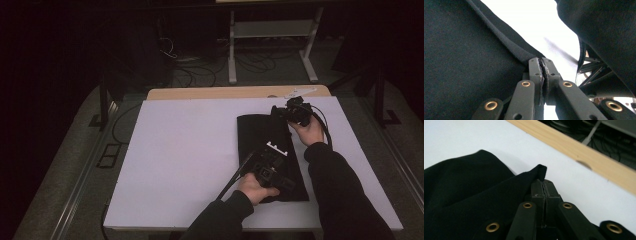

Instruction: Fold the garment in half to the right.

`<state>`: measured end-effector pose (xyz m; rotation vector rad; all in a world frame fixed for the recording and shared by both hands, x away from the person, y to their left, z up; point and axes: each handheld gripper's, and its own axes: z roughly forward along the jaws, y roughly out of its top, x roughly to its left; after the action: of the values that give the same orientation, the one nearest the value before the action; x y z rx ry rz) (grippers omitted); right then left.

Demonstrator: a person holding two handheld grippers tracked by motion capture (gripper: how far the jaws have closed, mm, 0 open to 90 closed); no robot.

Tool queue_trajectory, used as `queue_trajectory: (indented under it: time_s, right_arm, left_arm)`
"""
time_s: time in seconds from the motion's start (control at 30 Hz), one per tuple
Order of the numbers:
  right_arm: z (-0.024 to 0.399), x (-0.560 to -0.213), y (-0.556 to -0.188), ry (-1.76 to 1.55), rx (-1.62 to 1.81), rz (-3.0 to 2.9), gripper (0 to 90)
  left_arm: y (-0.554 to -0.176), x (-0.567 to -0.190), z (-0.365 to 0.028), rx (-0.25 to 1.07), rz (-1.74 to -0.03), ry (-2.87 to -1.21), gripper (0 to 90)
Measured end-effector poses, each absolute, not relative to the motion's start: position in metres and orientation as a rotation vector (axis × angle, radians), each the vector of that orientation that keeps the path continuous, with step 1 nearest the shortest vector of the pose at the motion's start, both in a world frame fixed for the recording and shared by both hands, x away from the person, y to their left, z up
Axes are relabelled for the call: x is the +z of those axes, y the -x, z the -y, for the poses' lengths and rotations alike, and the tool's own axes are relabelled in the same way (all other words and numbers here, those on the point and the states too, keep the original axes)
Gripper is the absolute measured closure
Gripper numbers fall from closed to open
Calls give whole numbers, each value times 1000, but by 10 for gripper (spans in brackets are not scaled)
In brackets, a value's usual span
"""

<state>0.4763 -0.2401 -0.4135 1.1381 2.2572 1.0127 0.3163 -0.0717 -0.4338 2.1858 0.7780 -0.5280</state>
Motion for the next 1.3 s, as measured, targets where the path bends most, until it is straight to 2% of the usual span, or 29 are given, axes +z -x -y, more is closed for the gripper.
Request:
queue_trajectory:
  time_s: [0.27,0.4,0.5,0.63,1.0,1.2,1.27,1.3]
  right_arm:
    - [254,-424,-478,-1332,1072,-2183,855]
    - [260,-423,-477,-1387,1026,-2116,769]
    - [269,-419,-475,-1417,1043,-2079,749]
    - [276,-415,-472,-1434,1065,-2052,653]
    - [287,-404,-463,-1419,1136,-2035,294]
    - [292,-398,-457,-1408,1193,-2057,134]
    - [294,-395,-454,-1392,1203,-2068,112]
    - [294,-394,-453,-1388,1203,-2073,67]
  left_arm:
    - [-317,-434,76,-512,-783,-2200,860]
    - [-316,-432,77,-508,-775,-2191,855]
    - [-316,-430,76,-507,-781,-2174,833]
    - [-316,-428,75,-510,-773,-2146,732]
    - [-320,-421,68,-486,-746,-2111,390]
    - [-323,-420,63,-470,-737,-2105,304]
    - [-324,-420,62,-466,-734,-2097,270]
    - [-325,-419,62,-460,-725,-2101,260]
